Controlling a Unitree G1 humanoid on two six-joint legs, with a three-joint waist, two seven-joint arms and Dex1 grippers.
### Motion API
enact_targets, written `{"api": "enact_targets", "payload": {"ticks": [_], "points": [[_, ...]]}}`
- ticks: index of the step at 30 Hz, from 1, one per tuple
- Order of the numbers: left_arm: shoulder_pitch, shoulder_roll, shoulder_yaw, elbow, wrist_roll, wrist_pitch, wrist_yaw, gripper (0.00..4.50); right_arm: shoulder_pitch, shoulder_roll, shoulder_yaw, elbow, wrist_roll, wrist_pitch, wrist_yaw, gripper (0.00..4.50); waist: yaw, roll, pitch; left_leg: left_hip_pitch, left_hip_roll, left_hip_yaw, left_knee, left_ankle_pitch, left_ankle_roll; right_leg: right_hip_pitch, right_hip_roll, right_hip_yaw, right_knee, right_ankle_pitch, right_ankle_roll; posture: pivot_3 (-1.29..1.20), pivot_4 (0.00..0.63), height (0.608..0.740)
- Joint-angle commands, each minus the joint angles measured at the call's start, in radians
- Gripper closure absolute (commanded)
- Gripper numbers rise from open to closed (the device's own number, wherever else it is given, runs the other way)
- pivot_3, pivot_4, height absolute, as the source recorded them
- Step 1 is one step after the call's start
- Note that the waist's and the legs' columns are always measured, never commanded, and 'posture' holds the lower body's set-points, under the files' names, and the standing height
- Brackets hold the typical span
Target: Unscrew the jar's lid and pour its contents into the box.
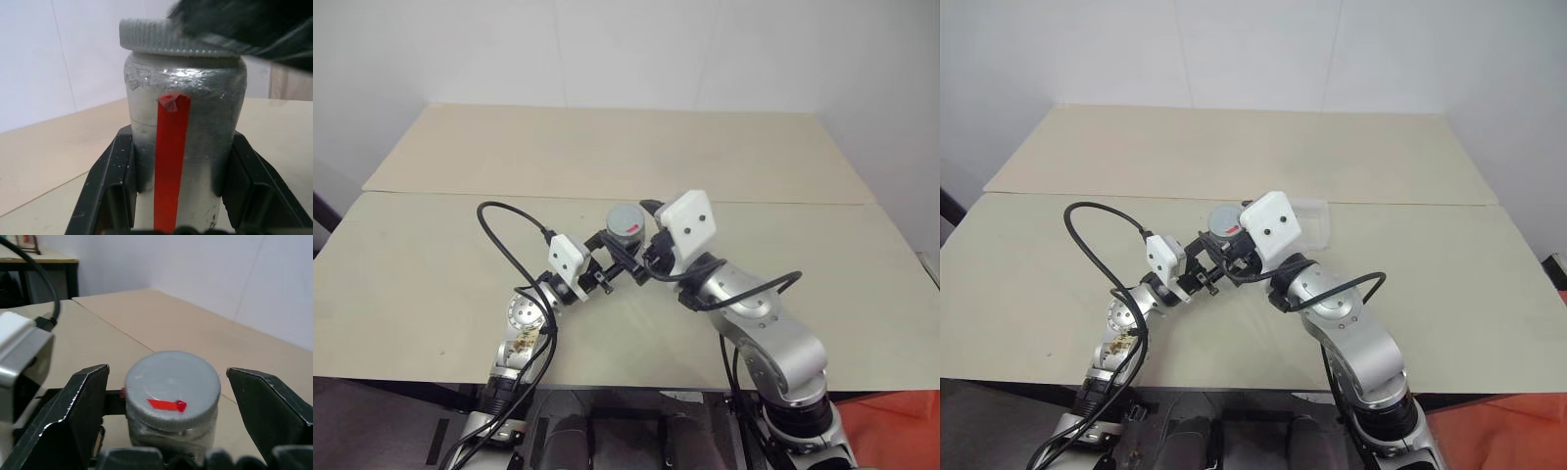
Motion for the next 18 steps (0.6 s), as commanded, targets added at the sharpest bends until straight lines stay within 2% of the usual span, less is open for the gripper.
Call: {"api": "enact_targets", "payload": {"ticks": [1,11,16,18], "points": [[-0.004,-0.002,0.001,-0.034,-0.004,-0.024,0.002,2.58,-0.009,0.013,-0.004,-0.01,-0.018,-0.047,-0.006,0.02,-0.002,0.0,0.0,0.0,0.0,0.0,0.0,0.0,0.0,0.0,0.0,0.0,0.0,0.0,0.0,0.0,0.15,0.74],[-0.001,-0.005,0.0,-0.033,-0.003,-0.027,0.005,2.58,-0.005,0.038,0.004,0.008,-0.04,-0.064,-0.01,0.02,-0.003,0.0,0.0,0.0,0.0,0.0,0.0,0.0,0.0,0.0,0.0,0.0,0.0,0.0,0.0,0.0,0.15,0.74],[-0.002,-0.004,-0.002,-0.031,-0.006,-0.025,0.0,2.58,0.003,0.048,0.0,0.014,-0.053,-0.066,-0.017,1.62,-0.003,0.0,0.0,0.0,0.0,0.0,0.0,0.0,0.0,0.0,0.0,0.0,0.0,0.0,0.0,0.0,0.15,0.74],[-0.002,-0.003,-0.004,-0.032,-0.009,-0.021,-0.005,2.58,0.001,0.045,0.003,0.016,-0.06,-0.069,-0.016,1.73,-0.003,0.0,0.0,0.0,0.0,0.0,0.0,0.0,0.0,0.0,0.0,0.0,0.0,0.0,0.0,0.0,0.15,0.74]]}}
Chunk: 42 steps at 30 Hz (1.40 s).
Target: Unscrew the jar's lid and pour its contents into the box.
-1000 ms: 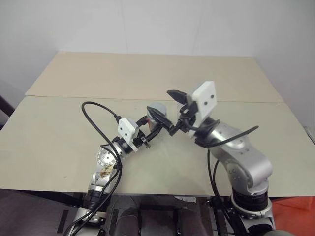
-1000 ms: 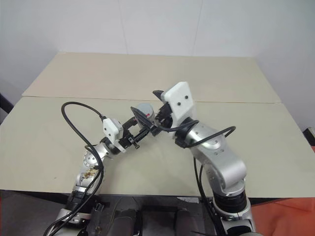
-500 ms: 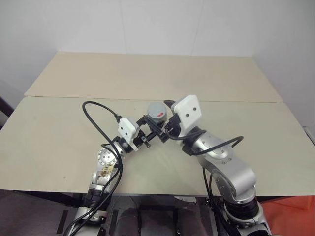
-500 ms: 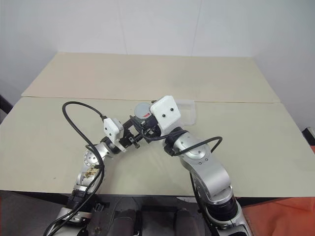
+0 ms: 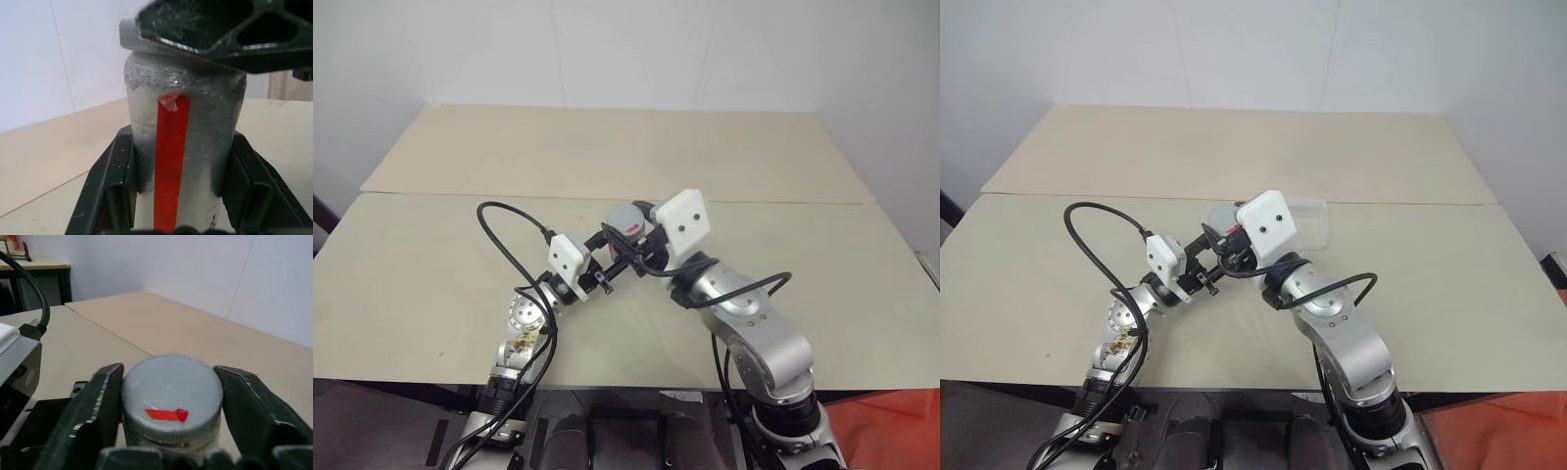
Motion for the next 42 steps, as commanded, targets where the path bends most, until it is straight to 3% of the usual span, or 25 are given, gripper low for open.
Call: {"api": "enact_targets", "payload": {"ticks": [1,6,11,21,26,34,42], "points": [[-0.002,0.0,-0.005,-0.033,-0.01,-0.018,-0.012,2.58,-0.006,-0.005,-0.003,-0.012,-0.025,-0.044,-0.003,1.73,0.0,0.0,0.0,0.0,0.0,0.0,0.0,0.0,0.0,0.0,0.0,0.0,0.0,0.0,0.0,0.0,0.15,0.74],[0.0,0.011,-0.008,-0.042,-0.028,-0.005,-0.038,2.58,-0.021,-0.035,-0.018,0.016,-0.006,-0.075,0.053,1.73,0.0,0.0,0.0,0.0,0.0,0.0,0.0,0.0,0.0,0.0,0.0,0.0,0.0,0.0,0.0,0.0,0.15,0.74],[0.015,0.034,-0.004,-0.068,-0.075,0.021,-0.081,2.58,-0.054,-0.096,-0.067,0.069,0.095,-0.126,0.217,1.73,-0.001,0.0,0.0,0.0,0.0,0.0,0.0,0.0,0.0,0.0,0.0,0.0,0.0,0.0,0.0,0.0,0.15,0.74],[0.038,0.069,-0.027,-0.145,-0.129,0.065,-0.171,2.58,-0.185,-0.256,-0.12,0.274,0.316,-0.207,0.683,1.73,-0.002,0.0,0.0,0.0,0.0,0.0,0.0,0.0,0.0,0.001,0.0,0.0,-0.001,0.0,0.0,0.0,0.15,0.74],[0.034,0.058,-0.031,-0.126,-0.104,0.048,-0.172,2.58,-0.279,-0.32,-0.073,0.461,0.342,-0.308,1.006,1.73,-0.001,0.0,0.0,0.001,0.0,0.0,0.0,0.0,0.0,0.001,0.0,0.0,-0.001,0.0,0.0,0.0,0.15,0.74],[0.042,0.05,-0.045,-0.133,-0.094,0.044,-0.175,2.58,-0.467,-0.255,-0.04,0.842,0.297,-0.504,1.345,1.73,-0.002,0.0,0.0,0.001,0.0,0.0,0.0,0.0,0.0,0.0,0.001,0.0,0.0,0.0,0.0,0.0,0.15,0.74],[0.047,0.051,-0.05,-0.144,-0.093,0.048,-0.173,2.58,-0.607,-0.326,0.142,1.045,0.418,-0.686,1.408,1.73,0.002,0.0,0.0,0.0,0.0,0.0,0.0,0.0,0.0,0.001,0.0,0.0,0.0,0.0,0.0,0.0,0.15,0.74]]}}
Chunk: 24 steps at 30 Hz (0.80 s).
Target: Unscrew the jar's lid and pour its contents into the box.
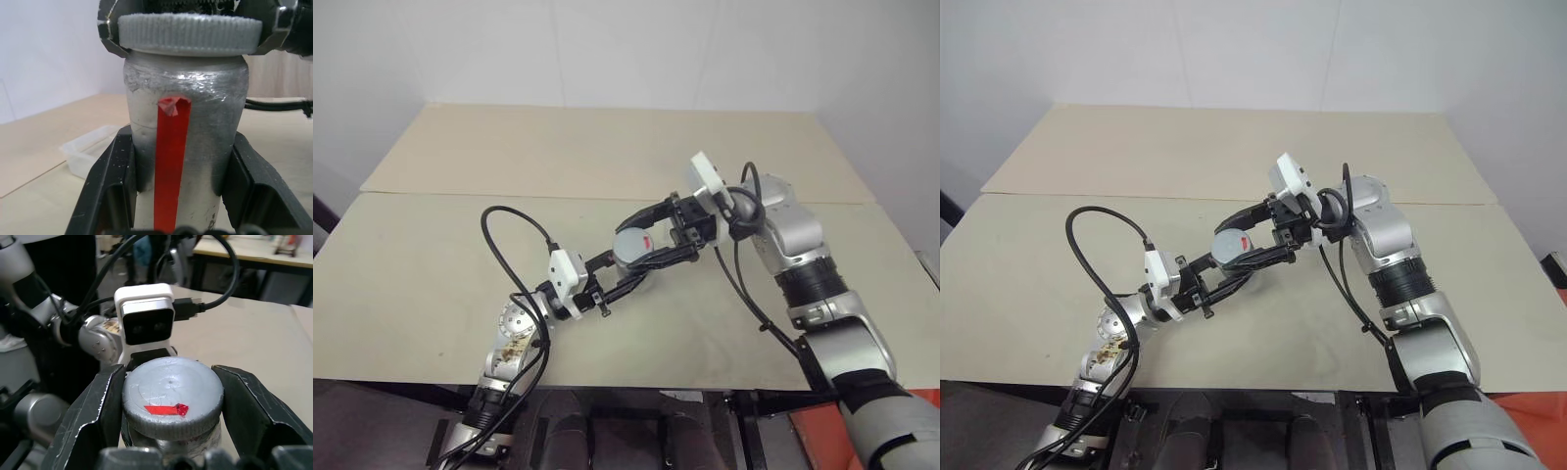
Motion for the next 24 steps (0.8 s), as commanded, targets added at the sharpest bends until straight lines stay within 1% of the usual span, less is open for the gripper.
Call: {"api": "enact_targets", "payload": {"ticks": [1,4,6,8,9,11,12,14,20,22,24], "points": [[-0.016,-0.01,-0.011,-0.051,0.004,-0.002,0.014,2.58,-0.042,-0.002,0.091,0.03,0.069,-0.089,0.064,1.73,0.0,0.0,0.0,0.0,0.0,0.0,0.0,0.0,0.0,0.0,0.0,0.0,0.0,0.0,0.0,0.0,0.15,0.74],[-0.01,-0.008,-0.009,-0.054,0.006,-0.001,0.017,2.58,-0.053,-0.011,0.112,0.058,0.095,-0.138,0.064,1.73,-0.002,0.0,0.0,0.0,0.0,0.0,0.0,0.0,0.0,0.0,0.0,0.0,0.0,0.0,0.0,0.0,0.15,0.74],[-0.007,-0.006,-0.01,-0.055,0.009,0.003,0.019,2.58,-0.054,-0.005,0.102,0.075,0.096,-0.135,0.064,1.73,-0.002,0.0,0.0,0.0,0.0,0.0,0.0,0.0,0.0,0.0,0.0,0.0,0.0,0.0,0.0,0.0,0.15,0.74],[-0.005,-0.006,-0.012,-0.053,0.013,0.002,0.02,2.58,-0.056,0.009,0.074,0.087,0.085,-0.118,0.064,1.01,-0.002,0.0,0.0,0.0,0.0,0.0,0.0,0.0,0.0,0.0,0.0,0.0,0.0,0.0,0.0,0.0,0.15,0.74],[-0.005,-0.007,-0.013,-0.051,0.014,0.001,0.021,2.58,-0.054,0.01,0.059,0.082,0.089,-0.108,0.064,0.82,-0.002,0.0,0.0,0.0,0.0,0.0,0.0,0.0,0.0,0.0,0.0,0.0,0.0,0.0,0.0,0.0,0.15,0.74],[-0.005,-0.01,-0.014,-0.048,0.012,0.001,0.022,2.58,-0.041,0.007,0.022,0.061,0.099,-0.091,0.064,0.18,-0.002,0.0,0.0,0.0,0.0,0.0,0.0,0.0,0.0,0.0,0.0,0.0,0.001,0.0,0.0,0.0,0.15,0.74],[-0.005,-0.012,-0.014,-0.045,0.013,0.0,0.023,2.58,-0.03,0.003,-0.001,0.047,0.098,-0.085,0.064,0.03,-0.002,0.0,0.0,0.0,0.0,0.0,0.0,0.0,0.0,0.0,0.0,0.0,0.001,0.0,0.0,0.0,0.15,0.74],[-0.005,-0.014,-0.015,-0.039,0.013,-0.002,0.024,2.58,-0.011,-0.008,-0.032,0.013,0.1,-0.067,0.064,0.03,0.004,0.0,0.0,0.0,0.0,0.0,0.0,0.0,0.0,0.0,0.0,0.0,0.001,0.0,0.0,0.0,0.15,0.74],[-0.013,-0.014,-0.009,-0.01,0.016,-0.012,0.025,2.58,0.134,-0.093,-0.16,-0.237,0.097,-0.002,-0.045,0.03,0.019,0.0,0.0,0.0,0.0,0.0,0.0,0.0,0.0,0.0,0.0,0.0,0.0,0.0,0.0,0.0,0.15,0.74],[-0.017,-0.019,-0.007,0.006,0.037,-0.027,0.044,2.58,0.201,-0.103,-0.216,-0.353,0.083,0.039,-0.19,0.03,0.02,0.0,0.0,0.0,0.0,0.001,0.0,0.0,0.0,0.0,0.0,0.0,0.0,0.0,0.0,0.0,0.15,0.74],[-0.017,-0.025,-0.005,0.013,0.047,-0.037,0.058,2.58,0.252,-0.11,-0.252,-0.455,0.074,0.077,-0.289,0.03,0.018,0.0,0.0,0.0,0.0,0.0,0.0,0.0,0.0,-0.001,0.0,0.0,0.001,0.0,0.0,0.0,0.15,0.74]]}}
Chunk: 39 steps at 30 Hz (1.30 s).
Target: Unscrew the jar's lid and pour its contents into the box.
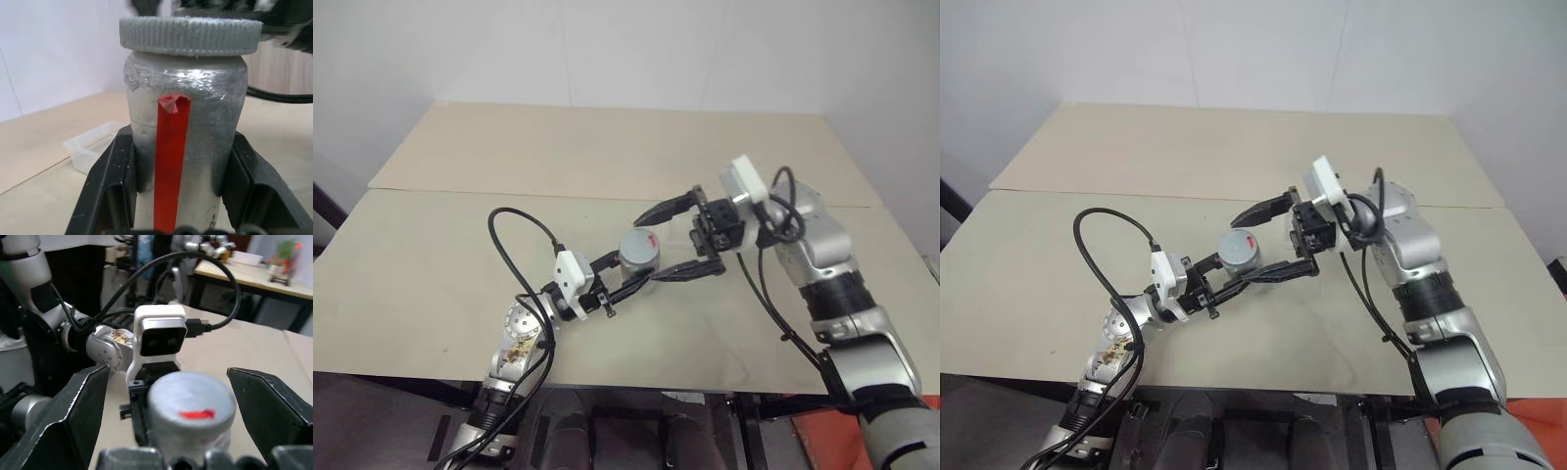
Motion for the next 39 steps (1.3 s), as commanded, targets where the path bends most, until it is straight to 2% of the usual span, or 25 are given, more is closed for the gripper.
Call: {"api": "enact_targets", "payload": {"ticks": [1,5,8,13,20,39], "points": [[-0.013,-0.013,0.01,-0.005,0.014,-0.032,0.029,2.58,0.057,-0.021,-0.088,-0.21,-0.011,0.068,-0.181,0.03,-0.002,0.0,0.0,0.0,0.0,0.0,0.0,0.0,0.0,0.0,0.0,0.0,0.0,0.0,0.0,0.0,0.15,0.74],[-0.018,-0.025,0.019,0.013,0.054,-0.06,0.082,2.58,0.176,0.013,-0.119,-0.502,-0.08,0.173,-0.496,0.03,-0.003,0.0,0.0,0.0,0.0,0.0,0.0,0.0,0.0,0.0,0.0,0.0,0.0,0.0,0.0,0.0,0.15,0.74],[-0.027,-0.038,0.028,0.016,0.055,-0.065,0.111,2.58,0.243,0.099,-0.102,-0.677,-0.123,0.31,-0.759,0.03,-0.002,0.0,0.0,0.0,0.0,0.0,0.0,0.0,0.0,0.0,0.0,0.0,0.0,0.0,0.0,0.0,0.15,0.74],[-0.043,-0.045,0.028,0.029,0.063,-0.072,0.127,2.58,0.315,0.222,-0.012,-0.817,-0.259,0.451,-1.038,0.03,-0.001,0.0,0.0,0.0,0.0,0.0,0.001,0.0,0.0,0.0,0.0,0.0,0.0,0.0,0.0,0.0,0.15,0.74],[-0.05,-0.049,0.021,0.039,0.059,-0.072,0.119,2.58,0.347,0.259,0.096,-0.807,-0.379,0.448,-1.11,0.03,-0.003,0.0,0.0,0.0,-0.001,0.0,0.001,0.0,0.0,0.0,0.0,0.0,0.0,0.0,0.0,0.0,0.15,0.74],[-0.01,-0.031,0.042,-0.012,-0.003,-0.046,0.095,2.58,0.357,0.271,0.075,-0.727,-0.426,0.39,-1.054,0.03,-0.012,0.0,0.0,0.0,0.0,-0.001,0.0,0.0,0.0,0.001,0.0,0.0,0.0,0.0,0.0,0.0,0.15,0.74]]}}
